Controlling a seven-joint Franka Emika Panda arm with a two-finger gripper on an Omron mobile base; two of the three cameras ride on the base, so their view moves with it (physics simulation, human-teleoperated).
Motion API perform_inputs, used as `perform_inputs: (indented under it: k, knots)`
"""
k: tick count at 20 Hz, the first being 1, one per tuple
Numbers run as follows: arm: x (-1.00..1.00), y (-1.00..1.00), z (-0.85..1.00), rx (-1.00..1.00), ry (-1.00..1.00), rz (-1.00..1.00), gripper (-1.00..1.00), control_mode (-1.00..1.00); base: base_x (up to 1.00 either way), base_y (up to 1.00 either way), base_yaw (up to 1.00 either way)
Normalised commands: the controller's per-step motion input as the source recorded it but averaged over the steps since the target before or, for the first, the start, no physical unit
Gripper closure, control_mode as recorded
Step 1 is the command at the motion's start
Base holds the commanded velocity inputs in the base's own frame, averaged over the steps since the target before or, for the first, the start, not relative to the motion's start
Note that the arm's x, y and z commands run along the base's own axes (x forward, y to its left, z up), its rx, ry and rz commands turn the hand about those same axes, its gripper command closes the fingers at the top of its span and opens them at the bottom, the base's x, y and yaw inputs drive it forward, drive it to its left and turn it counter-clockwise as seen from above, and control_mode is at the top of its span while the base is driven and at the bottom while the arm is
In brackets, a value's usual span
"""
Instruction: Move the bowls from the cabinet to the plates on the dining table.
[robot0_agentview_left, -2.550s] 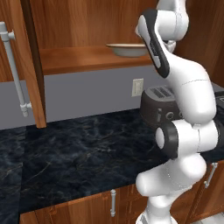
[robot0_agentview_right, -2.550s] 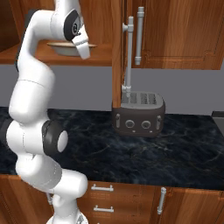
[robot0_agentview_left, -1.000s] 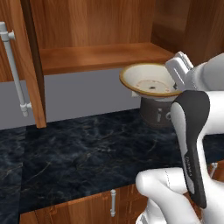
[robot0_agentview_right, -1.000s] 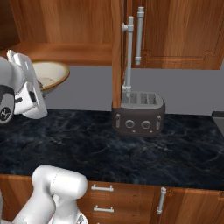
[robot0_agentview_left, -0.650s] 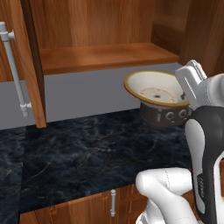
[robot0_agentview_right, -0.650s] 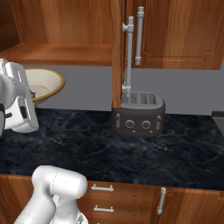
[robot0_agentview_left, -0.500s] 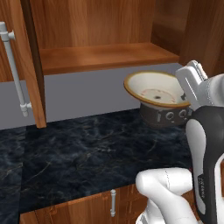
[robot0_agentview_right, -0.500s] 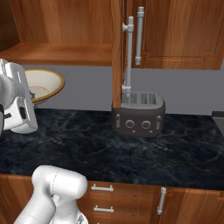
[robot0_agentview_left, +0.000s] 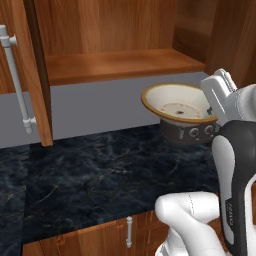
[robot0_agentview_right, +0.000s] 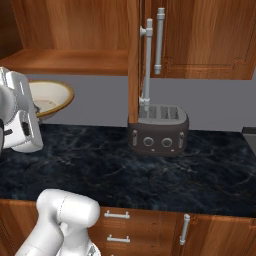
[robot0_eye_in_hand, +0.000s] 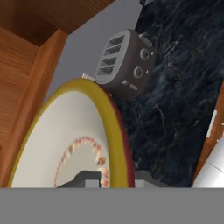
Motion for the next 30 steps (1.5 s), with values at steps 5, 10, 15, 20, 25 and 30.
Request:
perform_inputs:
  k: [5, 10, 15, 20, 25, 30]
  knots:
    - [0.0, 0.0, 0.0, 0.0, 0.0, 0.0, 1.0, 1.0, -0.22, 0.0, 0.0]
    - [0.0, 0.0, 0.0, 0.0, 0.0, 0.0, 1.0, 1.0, -0.63, 0.0, 0.0]
    - [0.0, 0.0, 0.0, 0.0, 0.0, 0.0, 1.0, 1.0, -0.67, 0.0, 0.0]
    - [0.0, 0.0, 0.0, 0.0, 0.0, 0.0, 1.0, 1.0, -0.65, 0.0, 0.0]
    - [0.0, 0.0, 0.0, 0.0, 0.0, 0.0, 1.0, 1.0, -0.72, 0.0, 0.0]
    - [0.0, 0.0, 0.0, 0.0, 0.0, 0.0, 1.0, 1.0, -0.72, 0.0, 0.0]
